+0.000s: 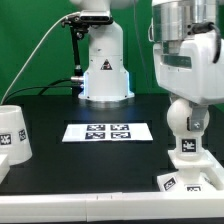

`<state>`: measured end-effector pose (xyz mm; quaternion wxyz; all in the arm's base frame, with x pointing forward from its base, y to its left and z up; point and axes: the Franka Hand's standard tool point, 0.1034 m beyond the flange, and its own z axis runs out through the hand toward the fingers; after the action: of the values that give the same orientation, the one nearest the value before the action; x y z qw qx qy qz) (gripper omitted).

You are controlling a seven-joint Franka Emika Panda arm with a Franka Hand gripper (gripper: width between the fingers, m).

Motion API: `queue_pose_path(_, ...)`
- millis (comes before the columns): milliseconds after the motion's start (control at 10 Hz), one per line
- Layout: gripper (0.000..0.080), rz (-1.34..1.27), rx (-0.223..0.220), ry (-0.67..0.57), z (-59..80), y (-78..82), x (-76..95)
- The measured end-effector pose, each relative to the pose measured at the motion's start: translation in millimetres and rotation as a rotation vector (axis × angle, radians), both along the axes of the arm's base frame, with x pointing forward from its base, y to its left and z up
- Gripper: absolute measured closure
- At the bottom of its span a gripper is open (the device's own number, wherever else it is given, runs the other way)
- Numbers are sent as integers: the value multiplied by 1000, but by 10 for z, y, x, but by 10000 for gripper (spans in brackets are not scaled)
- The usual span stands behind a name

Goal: Assemble lamp

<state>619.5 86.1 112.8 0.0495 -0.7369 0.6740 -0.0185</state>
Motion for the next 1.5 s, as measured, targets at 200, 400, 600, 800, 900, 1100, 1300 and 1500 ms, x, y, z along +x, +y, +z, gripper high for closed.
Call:
queue_pose_path(200,169,205,-32,-1,10,11,-11)
queue_pose_path(400,104,519,-61,-21,45,27,-4)
queue_pose_path(600,101,705,-90,-46,83,84,-44)
queue_pose_path(800,101,835,-112,-45,69,24,-35)
queue_pose_path(900,101,912,-127,-46,71,8,-30)
queue_pose_path(1100,101,1226,-180,-44,95,-34,-1)
queue_pose_path(1300,101,1437,-202,-50,142,-41,-1)
queue_pose_path(1500,101,1577,-230,-36,142,-89,4)
